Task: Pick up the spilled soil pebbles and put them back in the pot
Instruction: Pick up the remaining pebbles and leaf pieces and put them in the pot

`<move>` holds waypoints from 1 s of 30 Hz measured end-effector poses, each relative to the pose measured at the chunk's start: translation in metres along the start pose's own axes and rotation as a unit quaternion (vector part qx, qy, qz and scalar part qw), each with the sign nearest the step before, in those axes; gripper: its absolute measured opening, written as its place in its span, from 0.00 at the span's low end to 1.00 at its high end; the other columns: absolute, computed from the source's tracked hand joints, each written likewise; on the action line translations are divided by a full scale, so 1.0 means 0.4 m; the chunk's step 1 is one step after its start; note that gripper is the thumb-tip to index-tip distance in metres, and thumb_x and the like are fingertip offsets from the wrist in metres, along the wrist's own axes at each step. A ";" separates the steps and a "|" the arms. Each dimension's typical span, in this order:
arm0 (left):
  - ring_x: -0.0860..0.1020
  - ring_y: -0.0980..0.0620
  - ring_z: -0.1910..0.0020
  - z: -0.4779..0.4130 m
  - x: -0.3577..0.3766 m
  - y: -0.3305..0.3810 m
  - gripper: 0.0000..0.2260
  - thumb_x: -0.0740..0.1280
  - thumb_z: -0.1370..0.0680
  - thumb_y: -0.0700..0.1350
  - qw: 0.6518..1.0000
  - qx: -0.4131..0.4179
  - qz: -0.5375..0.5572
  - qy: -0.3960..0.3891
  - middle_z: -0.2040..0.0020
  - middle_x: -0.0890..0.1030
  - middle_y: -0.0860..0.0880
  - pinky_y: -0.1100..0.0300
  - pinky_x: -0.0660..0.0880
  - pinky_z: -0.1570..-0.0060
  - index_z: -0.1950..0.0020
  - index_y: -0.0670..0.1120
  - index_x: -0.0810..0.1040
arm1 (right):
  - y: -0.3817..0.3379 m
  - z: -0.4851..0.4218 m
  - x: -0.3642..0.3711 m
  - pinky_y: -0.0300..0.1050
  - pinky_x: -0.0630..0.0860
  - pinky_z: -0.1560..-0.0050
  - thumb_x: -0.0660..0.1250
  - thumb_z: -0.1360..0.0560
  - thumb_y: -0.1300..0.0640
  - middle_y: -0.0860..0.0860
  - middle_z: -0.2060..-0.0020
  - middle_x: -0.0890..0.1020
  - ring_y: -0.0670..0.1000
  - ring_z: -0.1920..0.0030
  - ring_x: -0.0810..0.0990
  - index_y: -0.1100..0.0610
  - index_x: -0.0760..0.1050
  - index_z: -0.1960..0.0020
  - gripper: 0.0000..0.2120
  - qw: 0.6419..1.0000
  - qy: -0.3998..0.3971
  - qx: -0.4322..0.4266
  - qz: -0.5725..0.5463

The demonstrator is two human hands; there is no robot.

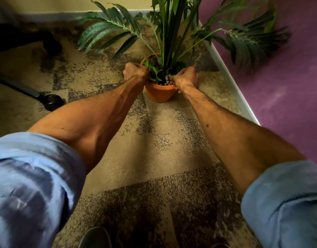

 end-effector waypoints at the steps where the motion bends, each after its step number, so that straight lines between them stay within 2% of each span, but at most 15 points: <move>1: 0.83 0.44 0.38 -0.005 0.008 -0.002 0.18 0.71 0.27 0.50 1.000 -0.002 -0.002 0.001 0.38 0.85 0.44 0.57 0.81 0.41 0.39 0.45 0.85 | -0.002 0.001 0.002 0.56 0.87 0.50 0.77 0.33 0.48 0.55 0.52 0.88 0.58 0.50 0.89 0.54 0.84 0.48 0.16 1.000 0.002 0.002 -0.006; 4: 0.82 0.44 0.37 -0.008 0.028 0.003 0.21 0.71 0.27 0.50 1.000 0.004 -0.001 0.007 0.37 0.84 0.43 0.55 0.80 0.37 0.37 0.45 0.84 | -0.013 -0.004 0.005 0.46 0.85 0.48 0.76 0.34 0.46 0.55 0.51 0.88 0.57 0.49 0.88 0.54 0.84 0.47 0.18 1.000 0.012 -0.016 -0.007; 6: 0.83 0.45 0.38 -0.013 0.038 0.011 0.19 0.72 0.27 0.50 1.000 0.007 -0.008 0.024 0.39 0.85 0.43 0.54 0.81 0.36 0.38 0.45 0.86 | -0.025 -0.011 0.000 0.39 0.78 0.51 0.77 0.33 0.46 0.55 0.50 0.88 0.55 0.46 0.87 0.54 0.85 0.48 0.17 0.999 0.017 -0.032 -0.011; 8: 0.85 0.46 0.42 -0.013 0.042 0.020 0.14 0.74 0.27 0.50 0.999 0.007 -0.015 0.051 0.43 0.88 0.45 0.55 0.82 0.39 0.43 0.47 0.88 | -0.031 -0.021 0.000 0.41 0.81 0.49 0.79 0.31 0.46 0.55 0.49 0.88 0.55 0.47 0.87 0.54 0.85 0.48 0.16 0.999 0.014 -0.038 -0.019; 10: 0.86 0.47 0.43 -0.014 0.044 0.025 0.12 0.75 0.26 0.50 0.998 0.009 -0.018 0.059 0.45 0.88 0.46 0.55 0.83 0.40 0.45 0.48 0.89 | -0.030 -0.028 0.000 0.48 0.86 0.48 0.79 0.31 0.46 0.55 0.50 0.88 0.55 0.51 0.88 0.54 0.84 0.49 0.16 0.999 0.007 -0.036 -0.026; 17: 0.85 0.47 0.43 -0.024 0.022 0.036 0.12 0.73 0.24 0.47 0.996 0.037 -0.061 0.060 0.44 0.87 0.46 0.53 0.84 0.42 0.43 0.46 0.86 | -0.015 -0.018 -0.005 0.55 0.86 0.47 0.75 0.30 0.51 0.56 0.53 0.88 0.59 0.50 0.89 0.54 0.85 0.53 0.09 0.999 -0.007 -0.041 -0.020; 20: 0.85 0.46 0.43 -0.025 0.015 0.039 0.14 0.73 0.26 0.45 0.990 0.070 -0.112 0.047 0.43 0.86 0.45 0.52 0.84 0.42 0.41 0.46 0.85 | -0.011 -0.009 -0.005 0.55 0.86 0.48 0.74 0.30 0.52 0.55 0.55 0.88 0.59 0.52 0.88 0.54 0.84 0.54 0.08 0.999 -0.011 -0.048 -0.013; 24: 0.85 0.46 0.42 -0.017 0.020 0.036 0.16 0.74 0.26 0.50 0.988 0.086 -0.125 0.040 0.42 0.86 0.45 0.51 0.84 0.41 0.41 0.46 0.85 | -0.003 -0.010 -0.017 0.52 0.86 0.47 0.74 0.30 0.51 0.53 0.54 0.88 0.57 0.51 0.88 0.52 0.85 0.55 0.06 0.998 -0.007 -0.061 -0.009; 27: 0.84 0.45 0.41 -0.005 0.019 0.033 0.15 0.70 0.23 0.51 0.987 0.092 -0.112 0.062 0.41 0.85 0.44 0.51 0.83 0.40 0.40 0.46 0.85 | 0.000 -0.008 -0.031 0.48 0.84 0.44 0.74 0.29 0.52 0.51 0.52 0.88 0.53 0.47 0.87 0.51 0.86 0.53 0.06 0.997 -0.002 -0.069 -0.013; 30: 0.85 0.44 0.44 -0.006 0.003 0.016 0.14 0.66 0.20 0.48 0.981 0.125 -0.121 0.089 0.43 0.86 0.43 0.50 0.83 0.42 0.41 0.43 0.86 | 0.003 -0.003 -0.041 0.46 0.83 0.43 0.72 0.28 0.55 0.51 0.49 0.88 0.53 0.44 0.86 0.51 0.86 0.52 0.06 0.997 0.004 -0.081 -0.009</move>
Point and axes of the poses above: each hand's wrist, its own z-axis away from the middle knuckle, its own x-axis out of the palm, y = z × x, the point moved 1 cm from there along -z, towards the middle knuckle
